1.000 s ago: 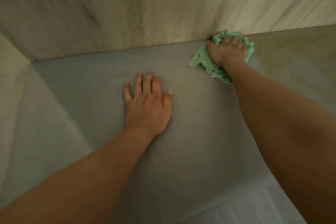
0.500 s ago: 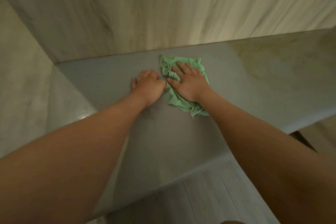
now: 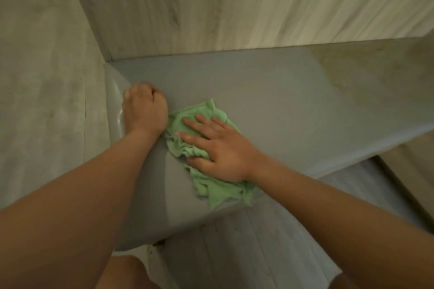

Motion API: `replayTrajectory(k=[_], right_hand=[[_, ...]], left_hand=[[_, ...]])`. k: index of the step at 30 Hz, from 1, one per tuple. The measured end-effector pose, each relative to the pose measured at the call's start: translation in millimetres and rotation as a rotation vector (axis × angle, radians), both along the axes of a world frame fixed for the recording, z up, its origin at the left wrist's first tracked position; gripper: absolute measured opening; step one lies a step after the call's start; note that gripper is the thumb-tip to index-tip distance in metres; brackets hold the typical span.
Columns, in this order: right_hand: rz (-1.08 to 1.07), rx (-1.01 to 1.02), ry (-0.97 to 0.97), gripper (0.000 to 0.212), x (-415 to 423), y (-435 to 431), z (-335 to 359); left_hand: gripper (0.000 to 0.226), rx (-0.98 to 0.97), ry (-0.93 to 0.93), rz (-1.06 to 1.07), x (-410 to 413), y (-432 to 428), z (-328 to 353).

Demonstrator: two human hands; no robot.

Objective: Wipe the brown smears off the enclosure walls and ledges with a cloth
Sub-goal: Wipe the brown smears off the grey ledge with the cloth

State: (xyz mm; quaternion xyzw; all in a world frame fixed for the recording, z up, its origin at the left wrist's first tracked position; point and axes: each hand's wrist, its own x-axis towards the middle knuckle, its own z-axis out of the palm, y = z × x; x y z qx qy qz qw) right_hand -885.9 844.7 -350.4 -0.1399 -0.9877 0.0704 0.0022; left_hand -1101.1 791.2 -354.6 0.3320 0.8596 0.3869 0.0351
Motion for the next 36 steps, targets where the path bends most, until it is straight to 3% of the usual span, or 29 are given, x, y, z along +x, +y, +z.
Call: replayTrajectory(k=[2, 4, 7, 12, 13, 15, 17, 19, 22, 26, 30, 36], right_hand=[[-0.083, 0.043, 0.016, 0.07, 19, 22, -2], [-0.41, 0.028, -0.021, 0.079, 35, 52, 4], [-0.814, -0.032, -0.115, 0.072, 35, 74, 8], [-0.91, -0.084, -0.142, 0.072, 10, 63, 8], [-0.902, -0.075, -0.148, 0.073, 3, 58, 7], [-0.832, -0.055, -0.135, 0.073, -14, 51, 5], [-0.732, -0.053, -0.127, 0.073, -34, 44, 4], [-0.636, -0.057, -0.119, 0.073, -55, 38, 4], [-0.487, -0.08, -0.106, 0.072, -88, 25, 6], [-0.102, -0.12, -0.113, 0.069, -124, -23, 11], [0.211, -0.085, -0.065, 0.067, -76, -52, 9], [0.14, -0.059, 0.026, 0.07, 82, 22, 1]], left_hand=[[0.038, 0.011, -0.019, -0.016, -4, -3, -3], [0.038, 0.031, -0.029, -0.043, -9, -4, -4], [0.036, 0.038, -0.082, -0.077, -14, -5, -3], [0.04, -0.174, -0.085, -0.199, -14, -6, 5], [0.039, -0.216, -0.096, -0.218, -20, -1, 6], [0.052, -0.207, -0.306, -0.23, -31, 9, 17], [0.056, -0.028, -0.626, -0.173, -39, 13, 26], [0.042, 0.148, -0.792, -0.139, -49, -1, 35], [0.035, 0.136, -0.585, -0.032, -61, -40, 37], [0.033, -0.087, -0.249, 0.158, -64, -90, 34], [0.047, -0.073, -0.224, 0.323, -25, -85, 52], [0.04, -0.204, -0.155, 0.201, 79, -8, 80]])
